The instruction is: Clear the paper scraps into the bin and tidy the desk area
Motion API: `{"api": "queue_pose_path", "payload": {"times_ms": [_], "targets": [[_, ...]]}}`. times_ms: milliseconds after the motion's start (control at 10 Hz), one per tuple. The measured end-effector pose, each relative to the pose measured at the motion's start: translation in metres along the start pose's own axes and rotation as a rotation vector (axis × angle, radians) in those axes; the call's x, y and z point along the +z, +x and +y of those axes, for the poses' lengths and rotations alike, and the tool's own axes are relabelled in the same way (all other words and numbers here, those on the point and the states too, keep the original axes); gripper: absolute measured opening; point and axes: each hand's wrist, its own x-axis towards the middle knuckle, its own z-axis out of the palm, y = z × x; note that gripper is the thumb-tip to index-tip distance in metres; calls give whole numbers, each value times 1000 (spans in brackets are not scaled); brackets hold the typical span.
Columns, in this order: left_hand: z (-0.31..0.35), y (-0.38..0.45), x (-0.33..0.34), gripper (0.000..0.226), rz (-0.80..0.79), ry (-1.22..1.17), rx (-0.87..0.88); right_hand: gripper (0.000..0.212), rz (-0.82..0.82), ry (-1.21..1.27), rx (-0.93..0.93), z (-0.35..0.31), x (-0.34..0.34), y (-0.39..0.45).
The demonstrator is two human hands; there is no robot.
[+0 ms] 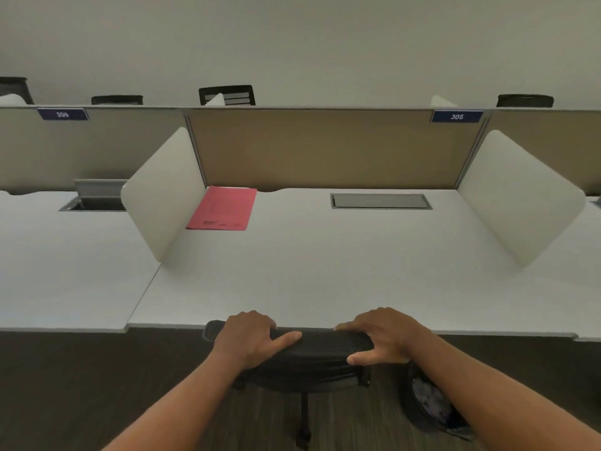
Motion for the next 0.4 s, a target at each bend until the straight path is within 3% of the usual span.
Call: {"api": "queue_pose_path", "payload": {"times_ms": [300, 400], "targets": [[2, -1, -30, 95, -66, -362, -153, 98, 69, -179, 50, -18, -16, -10], [3, 14, -64, 95, 73, -346, -120, 91, 283, -185, 91, -16, -38, -3]]}}
